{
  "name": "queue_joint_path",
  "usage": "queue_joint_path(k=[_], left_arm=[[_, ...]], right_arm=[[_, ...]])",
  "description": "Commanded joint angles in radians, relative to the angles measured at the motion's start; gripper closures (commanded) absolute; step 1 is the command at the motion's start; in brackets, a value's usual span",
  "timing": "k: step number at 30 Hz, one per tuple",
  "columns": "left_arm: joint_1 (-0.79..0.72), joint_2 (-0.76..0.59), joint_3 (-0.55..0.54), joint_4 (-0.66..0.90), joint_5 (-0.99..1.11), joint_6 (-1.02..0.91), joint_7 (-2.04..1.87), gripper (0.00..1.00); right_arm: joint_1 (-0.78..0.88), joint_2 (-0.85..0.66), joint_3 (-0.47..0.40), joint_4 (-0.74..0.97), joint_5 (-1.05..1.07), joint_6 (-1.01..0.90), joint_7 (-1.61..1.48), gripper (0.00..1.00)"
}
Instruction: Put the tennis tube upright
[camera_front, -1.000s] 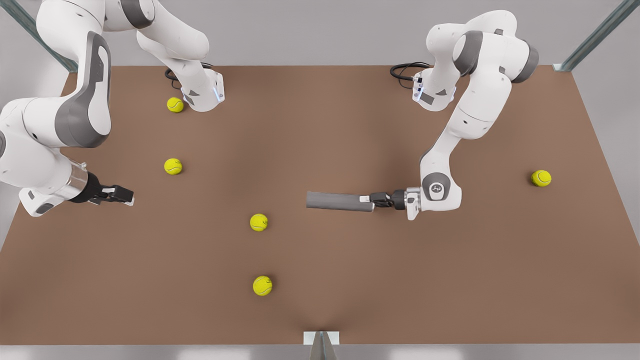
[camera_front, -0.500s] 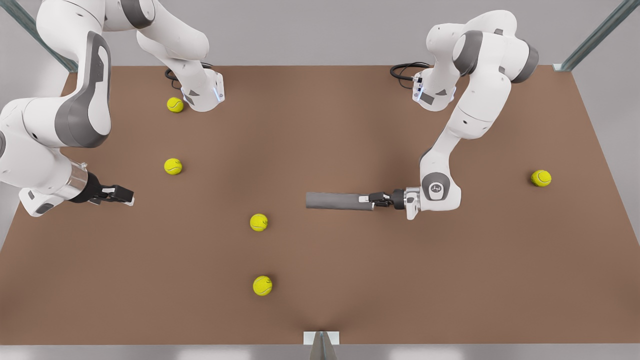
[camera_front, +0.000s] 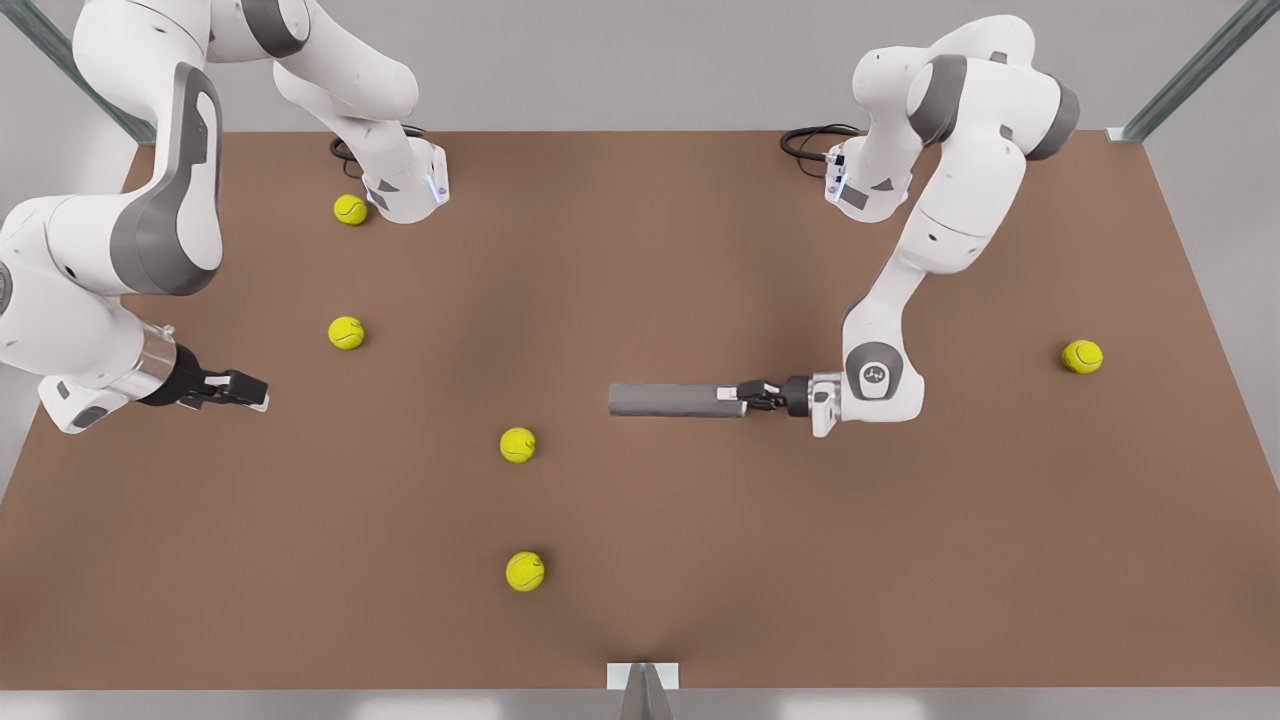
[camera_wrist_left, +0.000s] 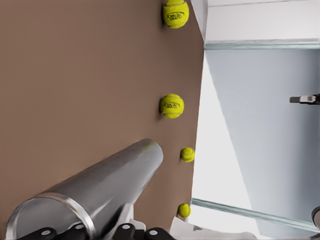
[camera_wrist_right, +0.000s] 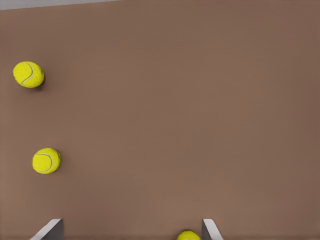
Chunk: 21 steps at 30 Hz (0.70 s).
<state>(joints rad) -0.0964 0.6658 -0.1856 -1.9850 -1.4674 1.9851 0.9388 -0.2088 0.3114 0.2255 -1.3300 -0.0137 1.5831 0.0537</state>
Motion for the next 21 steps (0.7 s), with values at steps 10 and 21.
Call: queue_joint_path(k=[10,21], left_arm=[[0.000,-0.029,0.000,-0.020,0.015,-0.019,-0.003,0.75],[0.000,-0.051,0.000,-0.032,0.016,-0.026,-0.012,0.79]], right_arm=[[-0.006,0.000,0.000,0.002,-0.009,0.000,-0.002,0.00],[0.009,0.000,0.003,0.000,-0.051,-0.002,0.000,0.00]])
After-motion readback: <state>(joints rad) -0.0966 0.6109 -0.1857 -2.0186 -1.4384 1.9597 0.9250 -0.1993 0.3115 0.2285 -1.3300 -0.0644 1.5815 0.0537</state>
